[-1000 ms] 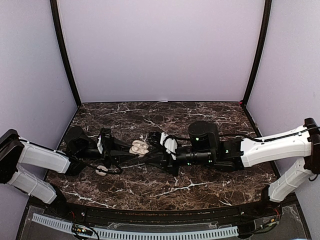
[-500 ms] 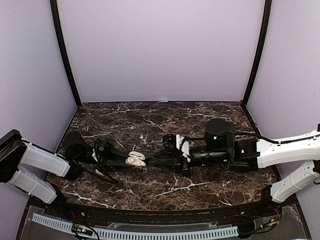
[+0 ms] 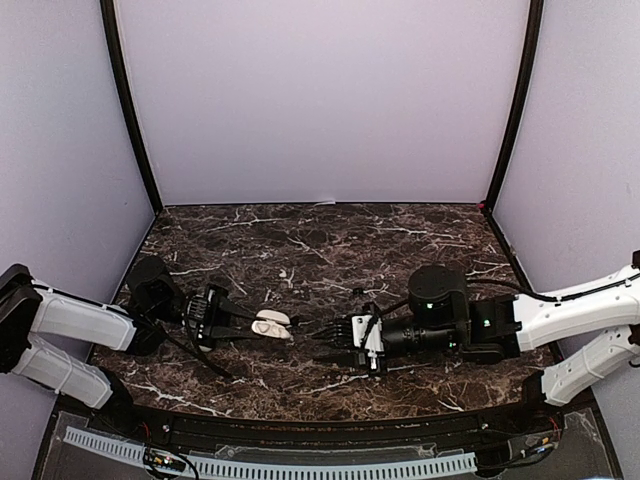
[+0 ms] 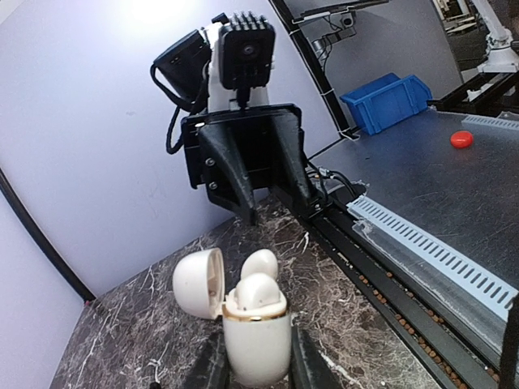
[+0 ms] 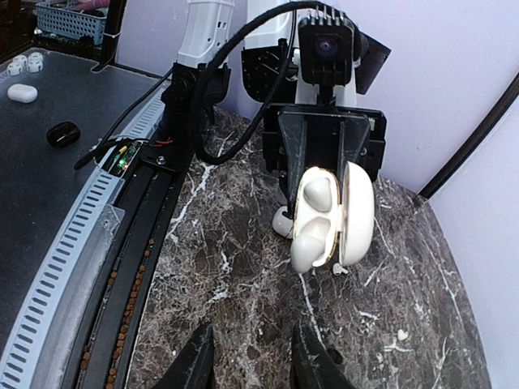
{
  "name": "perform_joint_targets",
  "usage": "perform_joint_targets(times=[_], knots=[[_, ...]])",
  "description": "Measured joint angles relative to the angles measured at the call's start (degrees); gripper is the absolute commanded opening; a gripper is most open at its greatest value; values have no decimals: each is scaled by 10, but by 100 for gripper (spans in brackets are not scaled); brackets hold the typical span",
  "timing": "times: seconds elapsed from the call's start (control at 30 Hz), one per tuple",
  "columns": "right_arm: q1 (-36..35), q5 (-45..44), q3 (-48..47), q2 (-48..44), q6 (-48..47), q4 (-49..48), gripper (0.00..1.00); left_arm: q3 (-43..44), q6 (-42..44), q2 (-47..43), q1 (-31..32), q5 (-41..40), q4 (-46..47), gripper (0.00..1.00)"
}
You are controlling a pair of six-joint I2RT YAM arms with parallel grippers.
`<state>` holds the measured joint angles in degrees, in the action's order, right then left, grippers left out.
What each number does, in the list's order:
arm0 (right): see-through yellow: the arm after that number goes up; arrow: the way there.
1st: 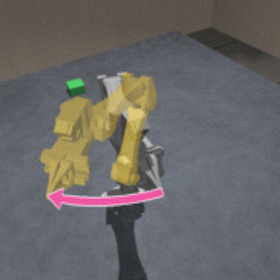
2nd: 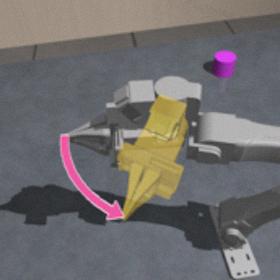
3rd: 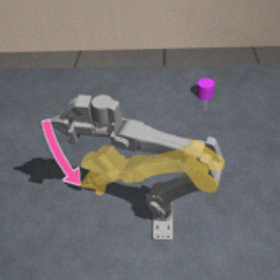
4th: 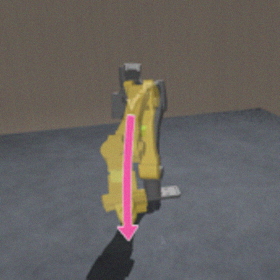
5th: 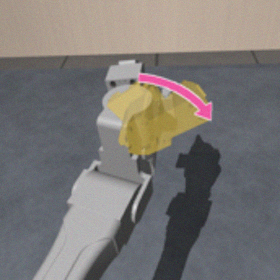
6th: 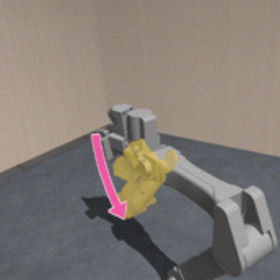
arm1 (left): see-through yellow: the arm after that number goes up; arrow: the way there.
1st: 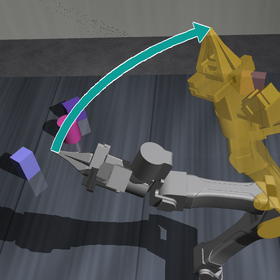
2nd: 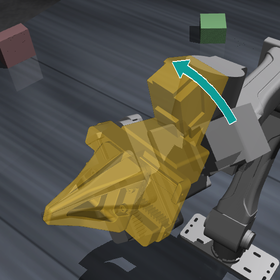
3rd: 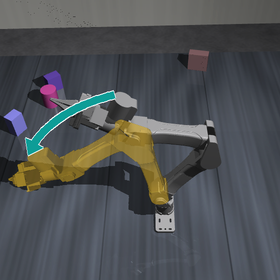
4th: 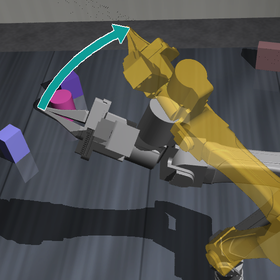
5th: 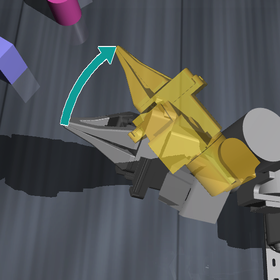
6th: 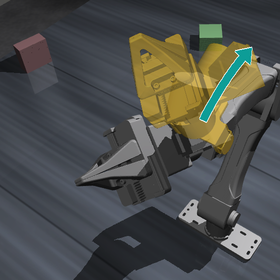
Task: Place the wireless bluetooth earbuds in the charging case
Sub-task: Pick up the left earbud from the right side groove of the charging case.
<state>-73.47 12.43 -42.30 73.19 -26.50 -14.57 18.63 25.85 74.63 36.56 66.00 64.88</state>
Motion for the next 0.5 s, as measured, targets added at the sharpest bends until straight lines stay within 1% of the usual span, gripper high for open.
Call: perform_joint_targets(times=[0.17, 0.3, 0.37, 0.4, 0.5], knots=[[-9, -20, 5, 14, -49, -40, 32, 4, 6, -13, 0, -24, -38, 0], [-12, -32, 4, 22, -73, -45, 32, 12, 2, -15, 0, -43, -65, 0], [-9, -43, 2, 22, -55, -46, 34, 12, 0, -22, 0, -59, -78, 0], [-6, -47, 0, 22, -38, -47, 32, 12, 0, -28, 0, -69, -83, 0], [4, -74, -6, 18, 43, -45, 30, 12, 8, -45, 0, -97, -85, 0]])
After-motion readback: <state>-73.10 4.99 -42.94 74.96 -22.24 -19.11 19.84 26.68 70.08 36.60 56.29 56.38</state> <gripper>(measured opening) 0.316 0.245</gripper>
